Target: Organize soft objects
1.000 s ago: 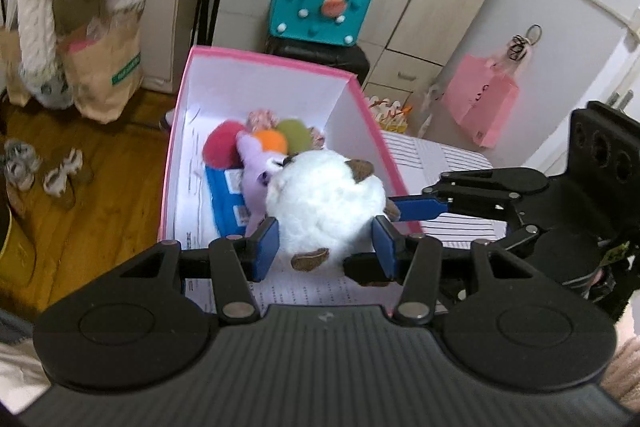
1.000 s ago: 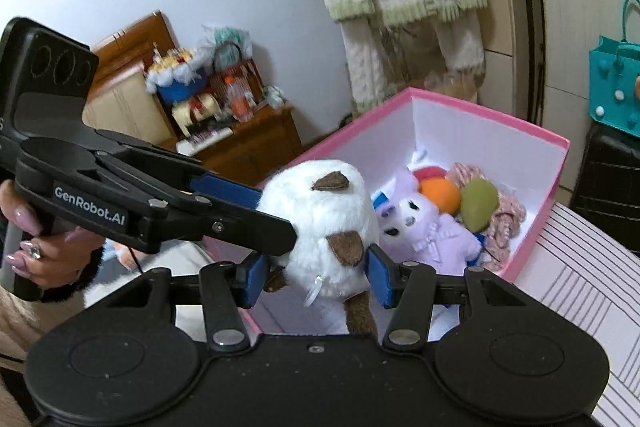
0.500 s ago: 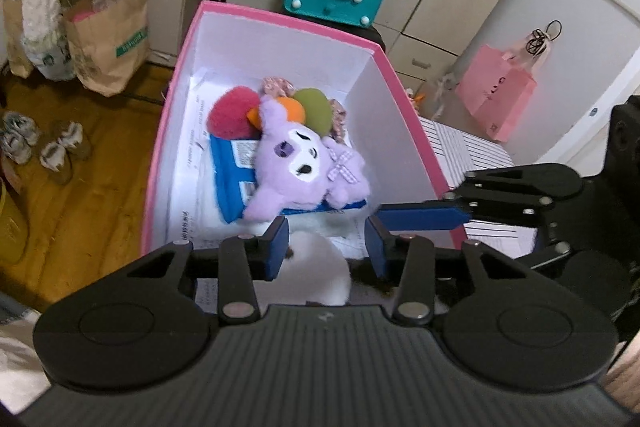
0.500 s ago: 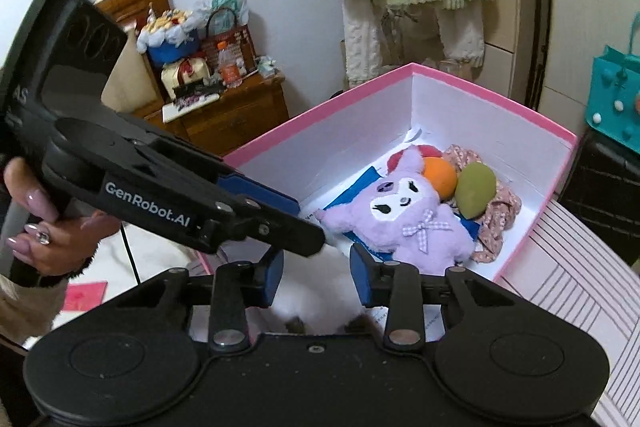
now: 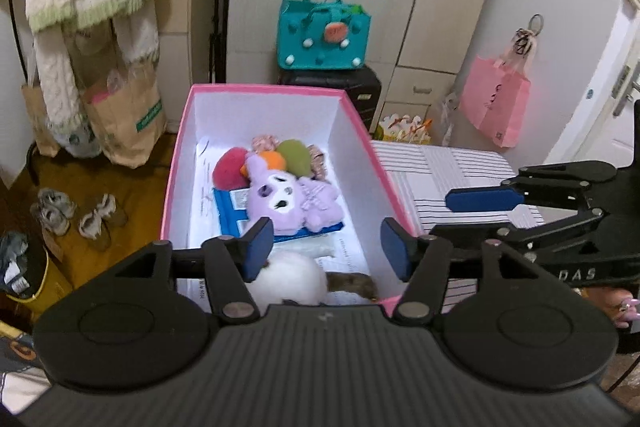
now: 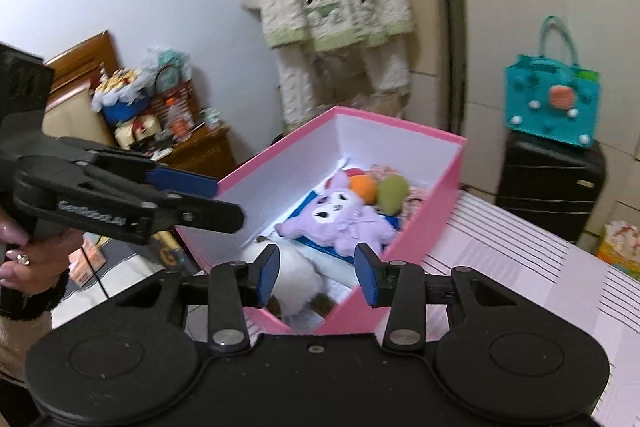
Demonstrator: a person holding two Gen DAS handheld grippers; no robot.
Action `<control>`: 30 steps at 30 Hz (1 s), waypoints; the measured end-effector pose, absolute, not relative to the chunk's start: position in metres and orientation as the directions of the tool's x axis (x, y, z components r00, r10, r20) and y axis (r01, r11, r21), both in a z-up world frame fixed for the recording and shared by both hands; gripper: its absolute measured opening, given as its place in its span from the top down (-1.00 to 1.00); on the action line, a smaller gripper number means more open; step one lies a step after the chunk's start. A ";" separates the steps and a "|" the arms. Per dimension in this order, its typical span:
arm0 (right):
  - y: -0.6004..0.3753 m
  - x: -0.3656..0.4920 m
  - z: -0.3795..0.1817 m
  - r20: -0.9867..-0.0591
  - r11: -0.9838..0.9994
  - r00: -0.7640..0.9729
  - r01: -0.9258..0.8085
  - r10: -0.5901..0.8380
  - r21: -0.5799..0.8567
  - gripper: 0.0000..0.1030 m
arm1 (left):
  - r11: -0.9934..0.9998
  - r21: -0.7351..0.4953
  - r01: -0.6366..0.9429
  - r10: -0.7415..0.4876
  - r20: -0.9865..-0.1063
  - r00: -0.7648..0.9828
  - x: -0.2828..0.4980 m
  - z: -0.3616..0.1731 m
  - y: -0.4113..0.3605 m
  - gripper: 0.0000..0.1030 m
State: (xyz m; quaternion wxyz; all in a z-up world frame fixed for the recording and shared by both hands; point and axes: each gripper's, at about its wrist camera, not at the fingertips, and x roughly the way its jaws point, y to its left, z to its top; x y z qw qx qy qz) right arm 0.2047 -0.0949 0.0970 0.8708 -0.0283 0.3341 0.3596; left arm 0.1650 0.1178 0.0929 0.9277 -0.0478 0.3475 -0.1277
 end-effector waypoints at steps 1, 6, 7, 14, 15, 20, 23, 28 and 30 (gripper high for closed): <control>-0.101 0.198 0.100 -0.593 0.745 0.531 -0.640 0.606 0.189 0.09 | 0.964 -0.166 0.209 -0.267 -0.628 0.731 0.159 0.096 0.114 -0.16; -0.123 0.171 0.119 -0.553 0.750 0.574 -0.643 0.604 0.152 0.09 | 0.964 -0.103 0.244 -0.257 -0.584 0.770 0.129 0.109 0.088 -0.22; -0.127 0.167 0.123 -0.546 0.755 0.583 -0.639 0.602 0.150 0.09 | 0.963 -0.108 0.249 -0.264 -0.584 0.767 0.125 0.112 0.084 -0.23; -0.150 0.134 0.138 -0.515 0.820 0.681 -0.567 0.520 0.077 -0.26 | 0.960 -0.089 0.264 -0.266 -0.571 0.777 0.099 0.129 0.065 -0.53; -0.154 0.131 0.136 -0.519 0.834 0.694 -0.548 0.499 0.069 -0.26 | 0.961 -0.090 0.261 -0.264 -0.575 0.774 0.096 0.129 0.065 -0.59; -0.166 0.117 0.129 -0.531 0.862 0.710 -0.499 0.463 0.086 -0.33 | 0.971 -0.077 0.228 -0.229 -0.585 0.778 0.084 0.123 0.059 -0.88; -0.170 0.109 0.125 -0.529 0.876 0.724 -0.474 0.443 0.084 -0.59 | 0.977 -0.031 0.212 -0.190 -0.585 0.789 0.078 0.120 0.051 -0.98; -0.166 0.099 0.115 -0.549 0.934 0.774 -0.356 0.314 0.032 -1.00 | 0.988 0.019 0.155 -0.112 -0.604 0.789 0.072 0.112 0.034 -1.00; -0.166 0.092 0.111 -0.556 0.953 0.790 -0.303 0.260 0.014 -1.00 | 0.989 0.027 0.142 -0.095 -0.623 0.776 0.072 0.108 0.029 -1.00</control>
